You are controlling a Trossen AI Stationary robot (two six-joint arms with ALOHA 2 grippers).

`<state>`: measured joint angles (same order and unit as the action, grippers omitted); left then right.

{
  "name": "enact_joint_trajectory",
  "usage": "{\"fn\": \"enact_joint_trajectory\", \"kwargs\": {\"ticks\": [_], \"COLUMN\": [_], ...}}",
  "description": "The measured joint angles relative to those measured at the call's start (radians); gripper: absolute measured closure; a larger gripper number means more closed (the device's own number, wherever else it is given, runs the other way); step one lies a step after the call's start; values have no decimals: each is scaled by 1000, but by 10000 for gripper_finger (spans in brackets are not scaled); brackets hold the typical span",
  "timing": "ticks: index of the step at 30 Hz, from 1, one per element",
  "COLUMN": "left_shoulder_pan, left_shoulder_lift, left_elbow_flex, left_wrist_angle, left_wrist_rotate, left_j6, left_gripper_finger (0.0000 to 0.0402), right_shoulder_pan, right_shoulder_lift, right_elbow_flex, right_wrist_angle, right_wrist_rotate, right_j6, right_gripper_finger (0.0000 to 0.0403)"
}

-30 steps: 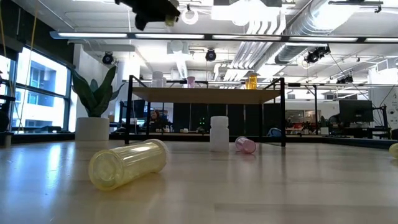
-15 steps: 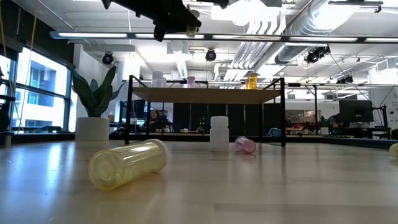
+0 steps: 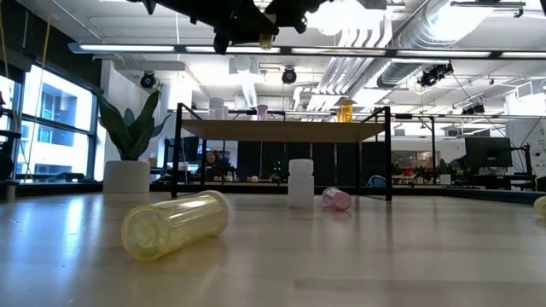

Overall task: Pick and place medicine bottles onto shelf by color
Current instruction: Put the bottom right yellow pill bottle on the shelf

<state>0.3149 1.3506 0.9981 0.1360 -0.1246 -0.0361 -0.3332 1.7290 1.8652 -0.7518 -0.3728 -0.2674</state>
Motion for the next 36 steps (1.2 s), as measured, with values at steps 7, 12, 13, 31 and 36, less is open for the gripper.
{"fn": "enact_joint_trajectory", "kwargs": {"ticks": [7, 12, 13, 31, 36], "left_shoulder_pan": [0, 0, 0, 0, 0], "left_shoulder_lift": [0, 0, 0, 0, 0], "left_elbow_flex": [0, 0, 0, 0, 0], "left_wrist_angle": [0, -1, -1, -3, -3], "left_wrist_rotate": [1, 0, 0, 1, 1], "left_j6": [14, 14, 14, 40, 40], "left_gripper_finger": [319, 319, 319, 319, 318], "right_shoulder_pan": [0, 0, 0, 2, 2], "right_shoulder_lift": [0, 1, 4, 14, 14], "right_elbow_flex": [0, 0, 0, 0, 0], "right_wrist_angle": [2, -1, 0, -8, -8], "right_wrist_rotate": [-2, -7, -18, -38, -38], "right_j6": [4, 23, 26, 42, 42], "right_gripper_finger": [215, 215, 215, 297, 301]}}
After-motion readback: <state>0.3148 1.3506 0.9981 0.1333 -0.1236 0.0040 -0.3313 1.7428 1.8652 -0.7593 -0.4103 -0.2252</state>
